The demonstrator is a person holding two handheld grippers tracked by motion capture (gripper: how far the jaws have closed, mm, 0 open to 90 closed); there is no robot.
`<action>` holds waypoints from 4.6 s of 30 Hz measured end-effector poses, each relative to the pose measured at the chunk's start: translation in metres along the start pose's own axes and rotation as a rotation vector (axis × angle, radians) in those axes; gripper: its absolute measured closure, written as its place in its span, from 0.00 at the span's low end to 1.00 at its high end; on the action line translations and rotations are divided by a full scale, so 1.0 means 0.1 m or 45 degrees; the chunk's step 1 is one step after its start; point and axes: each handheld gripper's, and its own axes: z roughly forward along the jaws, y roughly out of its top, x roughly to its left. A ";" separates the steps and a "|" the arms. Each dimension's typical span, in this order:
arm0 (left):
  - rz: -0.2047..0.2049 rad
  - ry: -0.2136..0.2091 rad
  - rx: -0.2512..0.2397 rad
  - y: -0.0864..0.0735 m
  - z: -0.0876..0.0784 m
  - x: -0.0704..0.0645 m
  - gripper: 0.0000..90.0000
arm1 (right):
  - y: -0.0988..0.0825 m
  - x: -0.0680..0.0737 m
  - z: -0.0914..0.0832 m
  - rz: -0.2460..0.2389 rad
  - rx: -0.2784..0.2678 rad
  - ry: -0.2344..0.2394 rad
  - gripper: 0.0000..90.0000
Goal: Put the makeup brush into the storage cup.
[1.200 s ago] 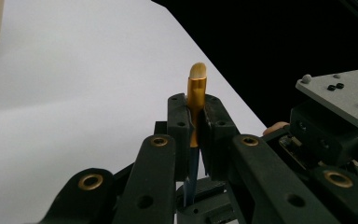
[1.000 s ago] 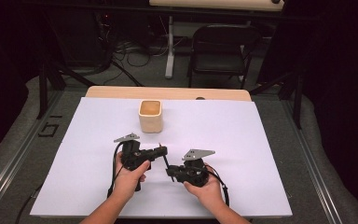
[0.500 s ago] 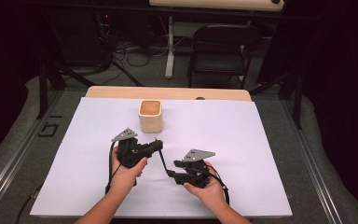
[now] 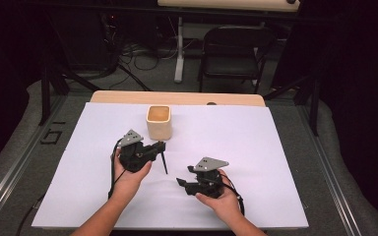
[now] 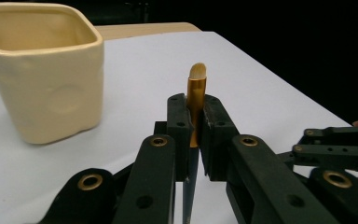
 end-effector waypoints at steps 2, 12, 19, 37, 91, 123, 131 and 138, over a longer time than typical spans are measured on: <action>0.011 0.020 0.000 0.00 0.00 0.01 0.93 | 0.00 0.00 -0.01 -0.012 -0.002 -0.013 0.43; 0.035 0.089 -0.020 0.04 0.00 0.08 0.93 | -0.01 -0.03 -0.03 -0.044 -0.014 -0.076 0.37; 0.055 0.117 -0.047 0.19 -0.01 0.11 0.93 | -0.02 -0.05 -0.04 -0.038 0.010 -0.089 0.34; 0.057 0.201 -0.050 0.57 0.07 0.29 0.93 | -0.03 -0.08 -0.06 -0.036 0.008 -0.102 0.34; 0.046 0.350 -0.173 1.20 0.11 0.49 0.93 | -0.05 -0.11 -0.05 -0.025 0.007 -0.117 0.34; 0.084 0.377 -0.101 1.14 0.48 0.55 0.93 | -0.05 -0.11 -0.06 -0.025 0.000 -0.110 0.34; 0.084 0.374 -0.083 1.13 0.52 0.55 0.93 | -0.05 -0.11 -0.06 -0.026 -0.007 -0.113 0.34; 0.090 0.372 -0.069 1.12 0.55 0.54 0.93 | -0.05 -0.11 -0.06 -0.029 0.000 -0.113 0.34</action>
